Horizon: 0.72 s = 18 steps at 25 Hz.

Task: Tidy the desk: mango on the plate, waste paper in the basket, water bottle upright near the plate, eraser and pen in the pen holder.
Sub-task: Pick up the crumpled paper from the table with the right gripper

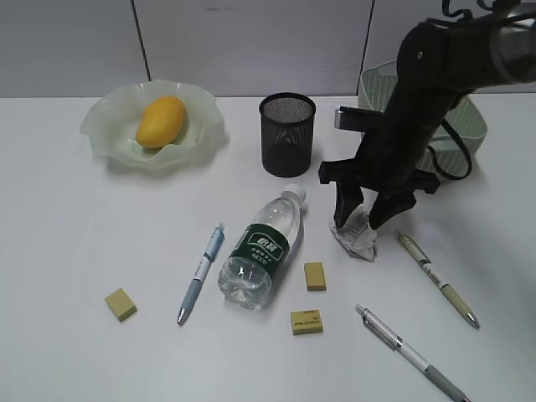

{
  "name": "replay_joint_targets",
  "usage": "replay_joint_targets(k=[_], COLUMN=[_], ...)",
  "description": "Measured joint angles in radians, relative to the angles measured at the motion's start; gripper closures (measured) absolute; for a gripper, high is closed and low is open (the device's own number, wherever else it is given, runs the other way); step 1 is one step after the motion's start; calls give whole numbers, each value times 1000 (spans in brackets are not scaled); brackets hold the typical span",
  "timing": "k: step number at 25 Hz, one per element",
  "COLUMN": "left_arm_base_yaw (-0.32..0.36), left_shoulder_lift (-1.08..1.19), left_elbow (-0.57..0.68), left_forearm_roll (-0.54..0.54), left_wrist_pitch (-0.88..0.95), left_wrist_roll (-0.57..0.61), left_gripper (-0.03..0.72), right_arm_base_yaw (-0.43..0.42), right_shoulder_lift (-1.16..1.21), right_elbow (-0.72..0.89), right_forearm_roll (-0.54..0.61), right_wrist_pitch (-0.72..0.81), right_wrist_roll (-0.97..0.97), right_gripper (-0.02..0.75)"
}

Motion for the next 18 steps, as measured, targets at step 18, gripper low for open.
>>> replay_joint_targets(k=[18], left_arm_base_yaw=[0], left_shoulder_lift=[0], left_elbow=[0], left_forearm_roll=[0], left_wrist_pitch=[0], left_wrist_roll=[0], left_gripper=[272], right_arm_base_yaw=[0], right_shoulder_lift=[31], right_elbow=[0], right_forearm_roll=[7], right_wrist_pitch=[-30], right_wrist_roll=[0], right_gripper=[443])
